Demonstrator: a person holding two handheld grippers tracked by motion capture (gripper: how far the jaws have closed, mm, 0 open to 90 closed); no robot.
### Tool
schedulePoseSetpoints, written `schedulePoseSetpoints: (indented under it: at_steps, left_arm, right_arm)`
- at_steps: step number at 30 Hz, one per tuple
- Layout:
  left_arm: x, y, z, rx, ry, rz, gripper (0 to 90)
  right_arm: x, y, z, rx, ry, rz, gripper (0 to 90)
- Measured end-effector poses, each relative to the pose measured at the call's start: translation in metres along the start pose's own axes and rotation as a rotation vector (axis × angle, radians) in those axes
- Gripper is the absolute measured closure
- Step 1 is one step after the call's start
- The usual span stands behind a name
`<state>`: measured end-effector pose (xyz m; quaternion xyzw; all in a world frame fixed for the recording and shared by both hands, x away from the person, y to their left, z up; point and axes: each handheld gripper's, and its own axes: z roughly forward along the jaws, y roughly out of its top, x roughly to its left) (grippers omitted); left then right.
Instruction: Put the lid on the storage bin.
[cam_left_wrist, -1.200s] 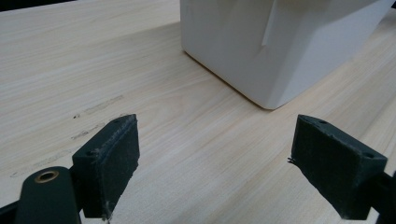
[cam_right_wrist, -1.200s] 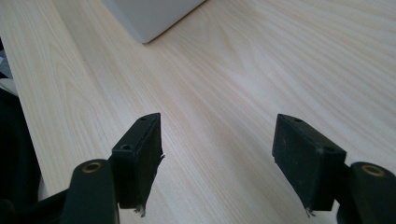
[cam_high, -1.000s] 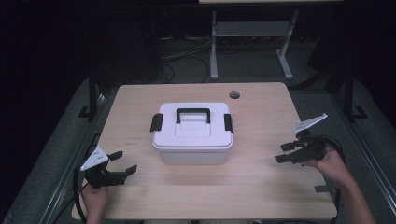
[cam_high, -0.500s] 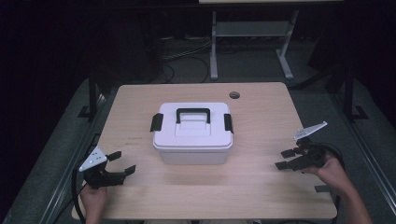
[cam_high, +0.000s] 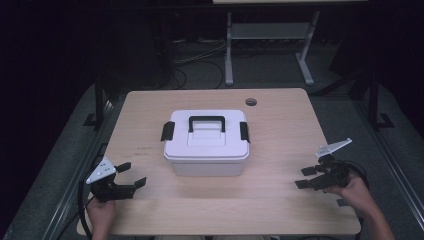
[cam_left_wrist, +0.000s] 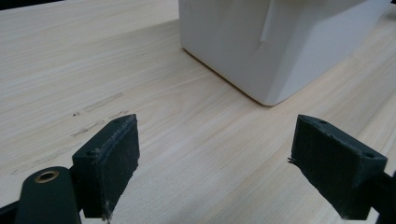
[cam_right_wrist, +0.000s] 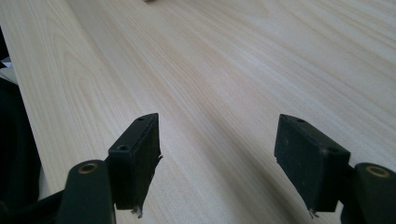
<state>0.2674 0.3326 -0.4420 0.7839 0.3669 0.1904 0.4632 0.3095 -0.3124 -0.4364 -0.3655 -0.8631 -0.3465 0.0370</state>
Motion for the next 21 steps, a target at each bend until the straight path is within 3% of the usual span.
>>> schedulePoseSetpoints:
  at_steps: [21]
  left_arm:
    - [-0.001,0.001,0.000,0.001,0.004,0.008,14.7]
  right_arm:
    - [0.012,-0.011,0.001,0.007,0.001,-0.021,28.8]
